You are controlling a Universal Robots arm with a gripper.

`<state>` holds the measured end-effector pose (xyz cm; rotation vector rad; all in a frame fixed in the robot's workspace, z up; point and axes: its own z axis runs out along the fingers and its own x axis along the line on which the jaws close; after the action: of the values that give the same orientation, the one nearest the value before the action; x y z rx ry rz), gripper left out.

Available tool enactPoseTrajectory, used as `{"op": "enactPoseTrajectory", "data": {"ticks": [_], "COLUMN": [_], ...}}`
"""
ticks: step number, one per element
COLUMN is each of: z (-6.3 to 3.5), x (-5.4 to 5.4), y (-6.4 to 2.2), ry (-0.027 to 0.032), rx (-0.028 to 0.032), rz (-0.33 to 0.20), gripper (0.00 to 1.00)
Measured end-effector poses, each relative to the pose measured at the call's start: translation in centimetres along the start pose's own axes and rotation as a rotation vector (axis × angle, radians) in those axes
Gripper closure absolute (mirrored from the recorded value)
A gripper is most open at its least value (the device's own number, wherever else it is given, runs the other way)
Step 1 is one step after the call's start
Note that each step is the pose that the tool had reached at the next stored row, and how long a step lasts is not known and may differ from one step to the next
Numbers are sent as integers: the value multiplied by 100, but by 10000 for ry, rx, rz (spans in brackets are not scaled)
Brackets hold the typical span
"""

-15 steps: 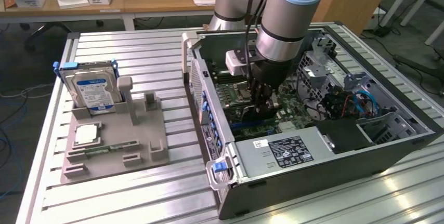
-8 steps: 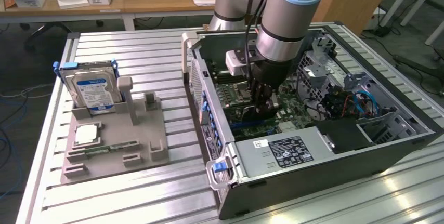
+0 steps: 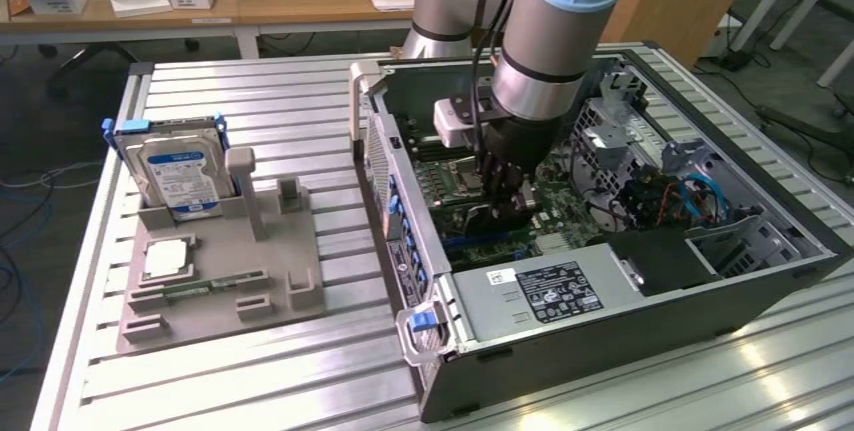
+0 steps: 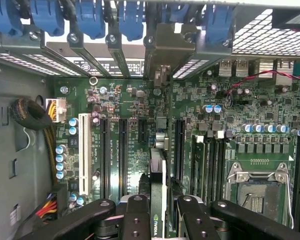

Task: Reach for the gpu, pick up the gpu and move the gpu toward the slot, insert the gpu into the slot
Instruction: 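Insert the gpu into the slot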

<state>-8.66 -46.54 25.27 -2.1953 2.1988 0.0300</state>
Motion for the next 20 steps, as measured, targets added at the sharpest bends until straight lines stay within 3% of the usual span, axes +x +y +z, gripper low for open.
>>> {"op": "enactPoseTrajectory", "data": {"ticks": [20], "z": [33], "x": [1], "y": [11], "ry": [-2], "rx": [1], "rz": [1], "gripper": [75]}}
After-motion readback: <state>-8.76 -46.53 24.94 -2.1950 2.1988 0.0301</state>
